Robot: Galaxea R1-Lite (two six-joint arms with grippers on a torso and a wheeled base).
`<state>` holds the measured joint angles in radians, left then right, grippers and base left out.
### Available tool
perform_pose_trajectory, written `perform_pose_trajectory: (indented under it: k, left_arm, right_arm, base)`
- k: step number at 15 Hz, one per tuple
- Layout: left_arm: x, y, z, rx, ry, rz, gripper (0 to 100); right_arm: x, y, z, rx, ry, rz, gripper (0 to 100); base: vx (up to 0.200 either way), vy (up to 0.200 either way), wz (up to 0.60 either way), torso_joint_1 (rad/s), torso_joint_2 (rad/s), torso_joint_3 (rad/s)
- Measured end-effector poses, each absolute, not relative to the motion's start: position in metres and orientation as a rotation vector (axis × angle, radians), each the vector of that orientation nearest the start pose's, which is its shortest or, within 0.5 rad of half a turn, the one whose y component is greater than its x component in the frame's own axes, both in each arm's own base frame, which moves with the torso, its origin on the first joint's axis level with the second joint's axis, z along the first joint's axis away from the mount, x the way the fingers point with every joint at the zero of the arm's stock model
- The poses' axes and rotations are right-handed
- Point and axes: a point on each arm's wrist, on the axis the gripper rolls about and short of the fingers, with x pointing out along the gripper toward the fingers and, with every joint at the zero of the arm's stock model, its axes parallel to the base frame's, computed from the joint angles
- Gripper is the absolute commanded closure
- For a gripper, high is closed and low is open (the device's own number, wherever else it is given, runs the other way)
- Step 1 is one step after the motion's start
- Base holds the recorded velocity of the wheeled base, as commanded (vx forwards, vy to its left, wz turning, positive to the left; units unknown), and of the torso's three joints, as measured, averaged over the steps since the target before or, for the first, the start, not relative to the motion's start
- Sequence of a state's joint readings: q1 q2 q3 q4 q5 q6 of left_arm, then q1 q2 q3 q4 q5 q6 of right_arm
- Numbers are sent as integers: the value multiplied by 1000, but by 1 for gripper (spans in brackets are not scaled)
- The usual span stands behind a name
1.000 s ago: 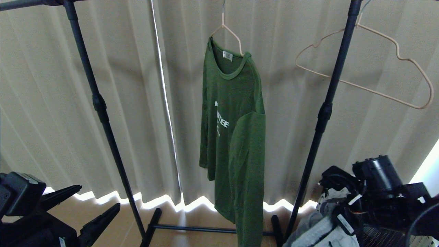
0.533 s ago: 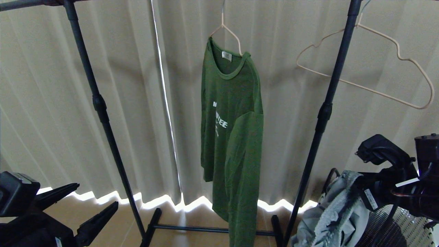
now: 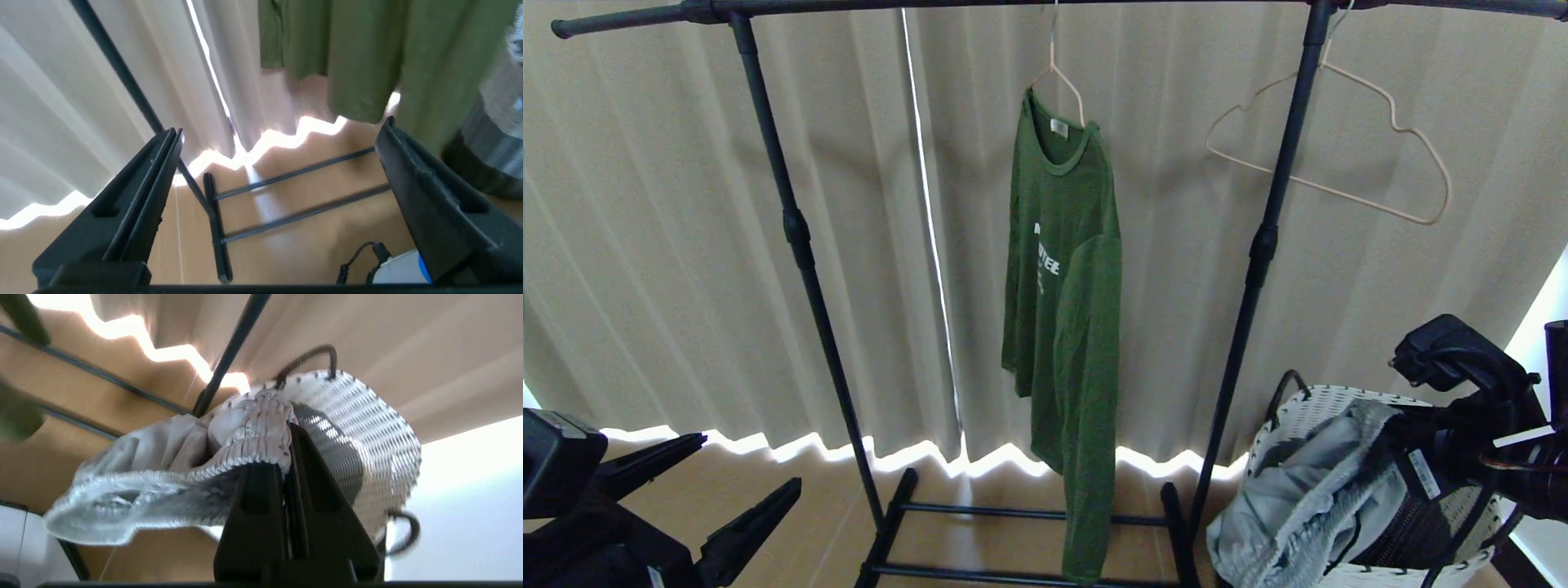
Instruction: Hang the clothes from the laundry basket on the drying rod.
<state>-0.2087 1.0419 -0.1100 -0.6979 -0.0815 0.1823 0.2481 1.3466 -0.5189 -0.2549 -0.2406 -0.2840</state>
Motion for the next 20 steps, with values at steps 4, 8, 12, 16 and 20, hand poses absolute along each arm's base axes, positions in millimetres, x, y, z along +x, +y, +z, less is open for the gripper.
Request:
perform_pose_trajectory:
  k: [4, 8, 12, 16, 20]
  left_arm:
    - [110, -25, 140, 195, 208, -312, 0]
    - [110, -26, 140, 196, 208, -314, 0]
    - [109, -26, 140, 200, 201, -314, 0]
    - [107, -25, 141, 200, 190, -313, 0]
    - [106, -25, 142, 200, 181, -312, 0]
  right_arm:
    - [188, 42, 160, -415, 547, 85, 100]
    - [187, 42, 161, -414, 545, 86, 100]
    - [187, 42, 161, -414, 544, 86, 100]
    - [187, 42, 161, -415, 547, 87, 100]
    - [186, 42, 162, -413, 540, 86, 100]
  base:
    - [-50, 0, 0, 2, 1, 1]
    - [0, 0, 0, 0, 0, 0]
    - [0, 200, 0, 0, 0, 4]
    - [0, 200, 0, 4, 6, 2]
    - [0, 50, 0, 2, 3, 1]
